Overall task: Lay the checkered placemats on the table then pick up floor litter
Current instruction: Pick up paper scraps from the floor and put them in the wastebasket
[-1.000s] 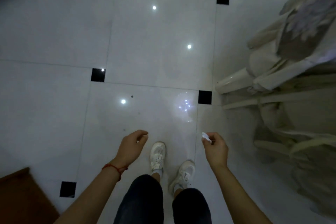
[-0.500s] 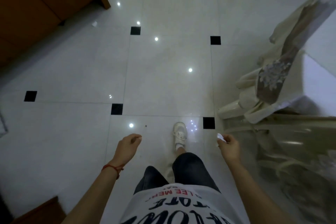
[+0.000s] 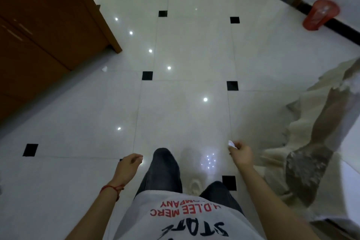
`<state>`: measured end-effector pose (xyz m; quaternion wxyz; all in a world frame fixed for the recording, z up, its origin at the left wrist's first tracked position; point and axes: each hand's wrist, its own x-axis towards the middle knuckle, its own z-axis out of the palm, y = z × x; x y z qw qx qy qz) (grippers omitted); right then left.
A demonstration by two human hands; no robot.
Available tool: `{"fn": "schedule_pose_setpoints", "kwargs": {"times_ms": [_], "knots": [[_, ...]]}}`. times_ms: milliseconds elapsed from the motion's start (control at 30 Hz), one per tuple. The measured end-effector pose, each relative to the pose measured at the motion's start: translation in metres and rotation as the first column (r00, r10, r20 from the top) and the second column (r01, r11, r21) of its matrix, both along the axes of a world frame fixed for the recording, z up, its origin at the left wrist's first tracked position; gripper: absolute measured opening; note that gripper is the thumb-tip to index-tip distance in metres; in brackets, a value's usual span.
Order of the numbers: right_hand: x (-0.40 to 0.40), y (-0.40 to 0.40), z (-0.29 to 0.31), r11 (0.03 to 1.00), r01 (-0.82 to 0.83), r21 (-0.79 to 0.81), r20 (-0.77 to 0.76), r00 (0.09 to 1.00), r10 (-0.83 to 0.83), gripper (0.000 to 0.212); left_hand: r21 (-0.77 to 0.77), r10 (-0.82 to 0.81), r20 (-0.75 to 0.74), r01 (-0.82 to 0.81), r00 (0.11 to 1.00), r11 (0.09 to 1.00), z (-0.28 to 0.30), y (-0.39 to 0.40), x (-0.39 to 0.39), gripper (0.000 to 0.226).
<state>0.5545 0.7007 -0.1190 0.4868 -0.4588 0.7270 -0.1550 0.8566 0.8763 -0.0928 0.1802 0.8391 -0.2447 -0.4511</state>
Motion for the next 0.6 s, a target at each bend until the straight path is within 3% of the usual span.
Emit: {"fn": "schedule_pose_setpoints", "kwargs": {"times_ms": [167,333,600], "knots": [[0.063,-0.081,-0.011,1.000,0.008,-0.011,0.005,1.000,-0.008,0.030,0.035,0.007,-0.030,-0.006,1.000,0.999,-0.013,-0.072,0.076,0.026],[0.104,-0.135,-0.012,0.989,0.142,0.038,-0.017,0.990,-0.141,0.019,0.025,-0.035,-0.014,0.036,0.999,0.999,-0.004,-0.169,0.154,0.026],[0.112,-0.201,-0.002,0.952,0.303,0.051,-0.032,0.953,-0.302,0.007,-0.078,-0.311,-0.038,0.308,0.950,0.948,0.008,-0.377,0.163,0.026]]}}
